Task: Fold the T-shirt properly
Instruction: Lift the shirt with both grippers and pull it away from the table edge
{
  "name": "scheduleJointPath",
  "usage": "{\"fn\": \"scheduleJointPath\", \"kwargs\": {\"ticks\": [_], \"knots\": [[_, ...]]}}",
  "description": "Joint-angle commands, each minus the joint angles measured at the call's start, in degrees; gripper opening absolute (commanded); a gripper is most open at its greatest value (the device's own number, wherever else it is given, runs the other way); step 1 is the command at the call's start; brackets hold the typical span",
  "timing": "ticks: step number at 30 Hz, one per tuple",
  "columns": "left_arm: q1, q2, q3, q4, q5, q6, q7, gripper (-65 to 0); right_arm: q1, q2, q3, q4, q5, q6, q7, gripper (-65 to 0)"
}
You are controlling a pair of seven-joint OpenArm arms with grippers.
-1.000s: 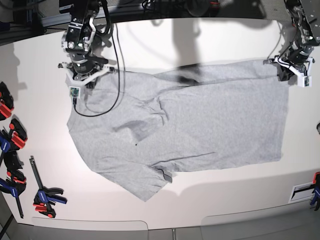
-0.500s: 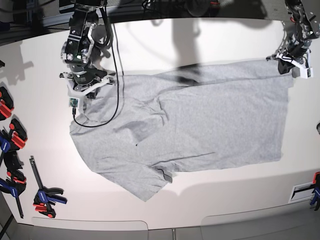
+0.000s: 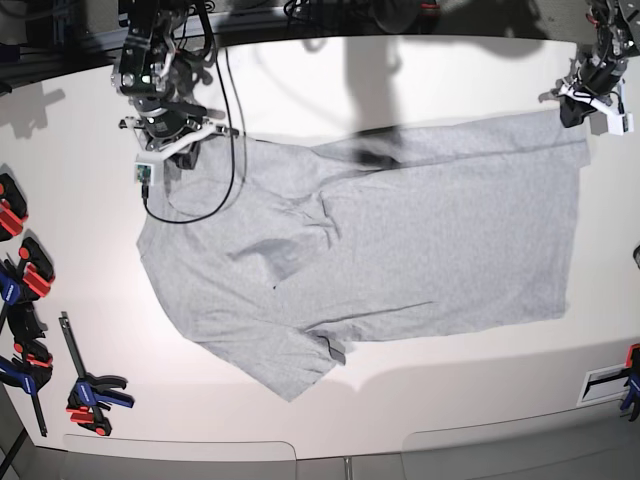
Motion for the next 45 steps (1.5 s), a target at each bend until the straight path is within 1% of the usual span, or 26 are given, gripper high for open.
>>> {"fn": "scheduleJointPath", "kwargs": {"ticks": [1, 9, 13, 19, 28, 38, 45], "knots": [[1.88, -0.46, -0.04, 0.2, 2.91, 1.11, 3.78, -65.0, -1.95, 0.31, 0.0, 0.2, -2.4, -0.02, -6.38, -65.0], [7.91, -0.46, -0.48, 6.12, 2.95, 1.11, 4.22, -65.0, -6.32, 0.66, 0.0, 6.54, -2.82, 0.42, -7.87, -65.0], [10.34, -0.46, -2.82, 7.76, 2.91, 1.11, 4.39, -65.0, -8.35, 2.27, 0.04, 9.16, -2.84, 0.42, -9.05, -65.0], [11.02, -0.46, -6.75, 7.76, 2.89, 1.11, 4.76, -65.0, -10.58, 4.66, 0.04, 10.25, -2.82, 0.39, -10.03, -65.0], [12.44, -0.44, -7.21, 7.76, 2.89, 1.14, 5.68, -65.0, -10.88, 4.7, 0.11, 10.25, -2.82, 0.39, -14.29, -65.0], [13.81, -0.44, -7.21, 7.76, 2.91, 1.14, 5.49, -65.0, -15.41, 4.7, 0.09, 10.78, -2.8, 0.39, -14.25, -65.0], [13.84, -0.44, -7.21, 7.76, 2.89, 1.14, 6.36, -65.0, -19.63, 4.7, 0.11, 14.99, -2.8, 0.37, -14.23, -65.0]]}}
